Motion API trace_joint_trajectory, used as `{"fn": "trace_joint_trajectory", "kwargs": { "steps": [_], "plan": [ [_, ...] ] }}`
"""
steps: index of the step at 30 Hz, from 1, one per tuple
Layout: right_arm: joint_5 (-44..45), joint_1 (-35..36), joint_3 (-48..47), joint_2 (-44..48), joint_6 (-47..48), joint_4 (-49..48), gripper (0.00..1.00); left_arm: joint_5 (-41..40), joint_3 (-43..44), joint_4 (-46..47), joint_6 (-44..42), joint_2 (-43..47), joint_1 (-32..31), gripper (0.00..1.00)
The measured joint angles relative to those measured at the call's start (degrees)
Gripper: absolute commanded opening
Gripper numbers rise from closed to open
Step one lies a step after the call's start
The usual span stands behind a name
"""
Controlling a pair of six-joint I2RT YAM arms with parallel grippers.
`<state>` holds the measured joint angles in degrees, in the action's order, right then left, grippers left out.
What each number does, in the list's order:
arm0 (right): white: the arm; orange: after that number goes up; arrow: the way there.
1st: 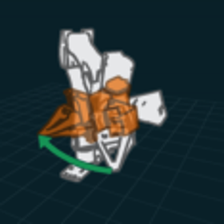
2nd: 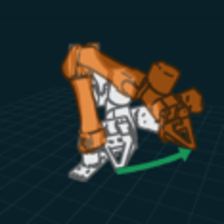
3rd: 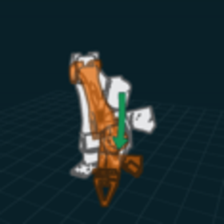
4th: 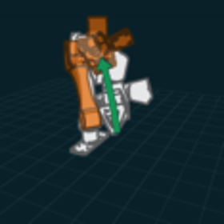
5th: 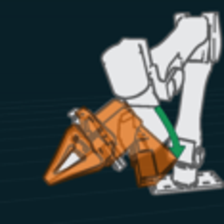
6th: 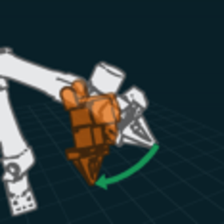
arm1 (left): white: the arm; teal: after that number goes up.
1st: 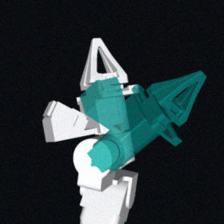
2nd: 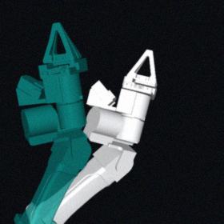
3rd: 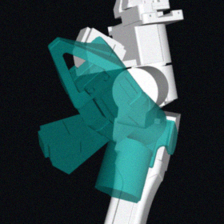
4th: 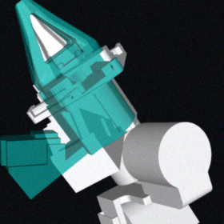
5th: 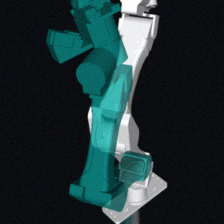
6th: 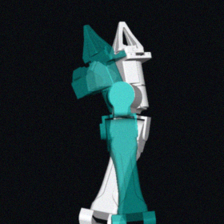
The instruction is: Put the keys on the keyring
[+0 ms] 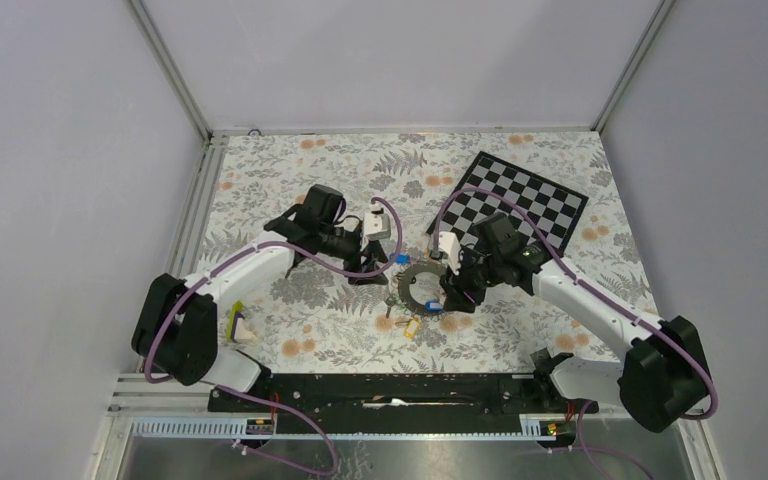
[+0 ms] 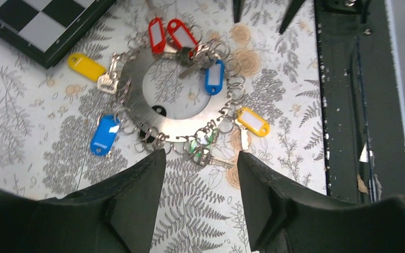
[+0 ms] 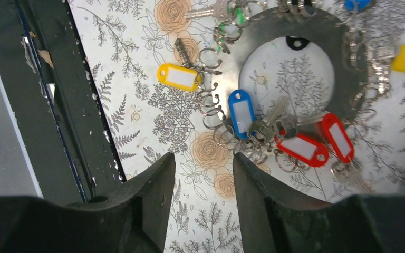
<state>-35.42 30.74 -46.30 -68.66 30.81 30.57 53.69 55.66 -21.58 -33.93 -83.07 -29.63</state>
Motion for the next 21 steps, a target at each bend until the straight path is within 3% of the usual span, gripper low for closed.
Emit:
{"fn": "trace_joint_trajectory", "kwargs": {
  "steps": [13,21],
  "plan": [
    [5.4,5.3,2.0,-8.7,1.1,-3.3,0.48,-15.9,-2.8,-3.5,4.0,3.4,0.1,0.67],
    [7.5,5.6,0.6,-16.5,-1.2,-3.9,0.47,-18.7,-2.8,-4.5,4.3,5.3,1.2,0.69]
  ]
}}
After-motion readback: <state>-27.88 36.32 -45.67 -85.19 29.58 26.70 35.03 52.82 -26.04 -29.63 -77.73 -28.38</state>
